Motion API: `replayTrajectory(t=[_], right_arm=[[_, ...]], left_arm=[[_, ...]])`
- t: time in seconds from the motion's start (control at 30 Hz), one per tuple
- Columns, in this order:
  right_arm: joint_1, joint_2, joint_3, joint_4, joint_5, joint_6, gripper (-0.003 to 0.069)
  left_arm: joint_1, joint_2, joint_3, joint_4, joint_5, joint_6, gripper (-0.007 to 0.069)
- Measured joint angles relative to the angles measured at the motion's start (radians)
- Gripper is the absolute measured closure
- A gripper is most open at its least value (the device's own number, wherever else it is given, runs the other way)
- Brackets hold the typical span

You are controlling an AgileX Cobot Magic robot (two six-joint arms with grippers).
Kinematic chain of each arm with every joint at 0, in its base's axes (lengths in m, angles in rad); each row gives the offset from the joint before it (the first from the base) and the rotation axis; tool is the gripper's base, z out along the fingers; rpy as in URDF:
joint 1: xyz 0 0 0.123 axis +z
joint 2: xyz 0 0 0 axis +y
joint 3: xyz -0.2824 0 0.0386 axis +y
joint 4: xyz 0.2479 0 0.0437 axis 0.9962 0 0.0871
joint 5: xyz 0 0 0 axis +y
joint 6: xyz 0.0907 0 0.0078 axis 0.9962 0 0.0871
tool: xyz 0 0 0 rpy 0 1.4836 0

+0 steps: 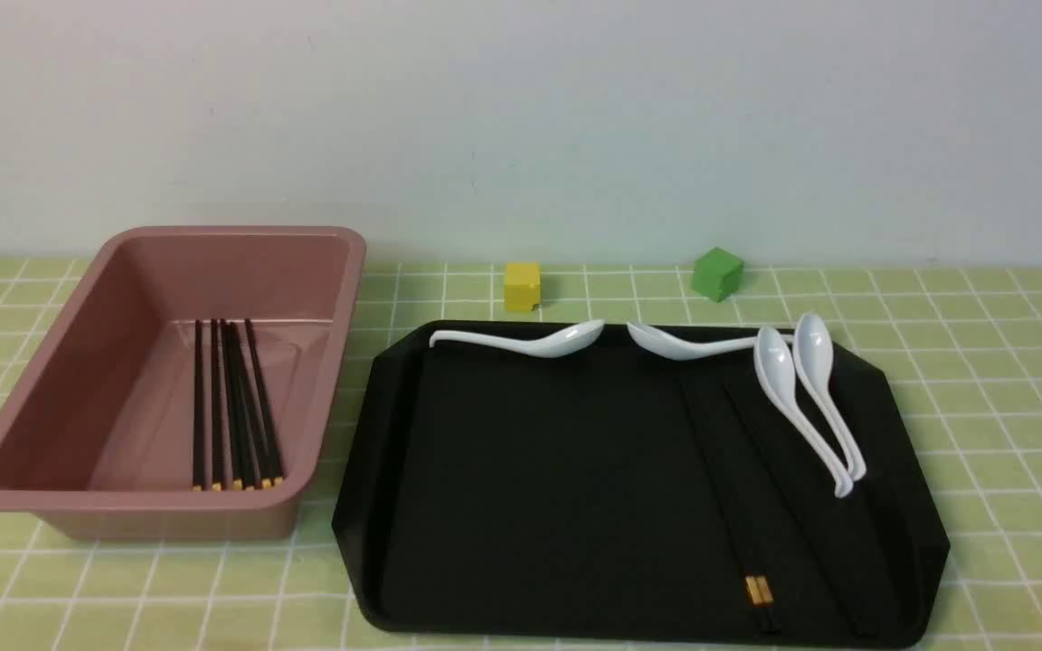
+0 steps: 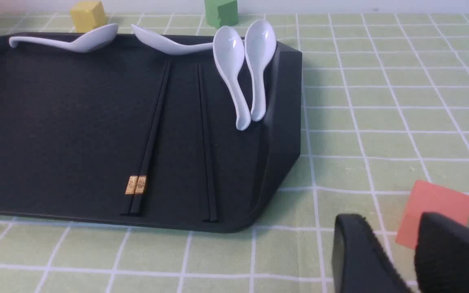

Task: On green tablecloth take chopsticks from black tray and put them in box.
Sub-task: 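Move the gripper over the chopsticks on the black tray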

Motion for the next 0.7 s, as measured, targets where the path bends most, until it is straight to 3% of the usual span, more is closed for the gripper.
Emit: replayTrajectory(t=[0.7], right_arm=[[0.0,0.0,0.0,0.0,0.0,0.0,0.0419]], left_arm=[[0.0,0.0,0.0,0.0,0.0,-0.001,0.0438]])
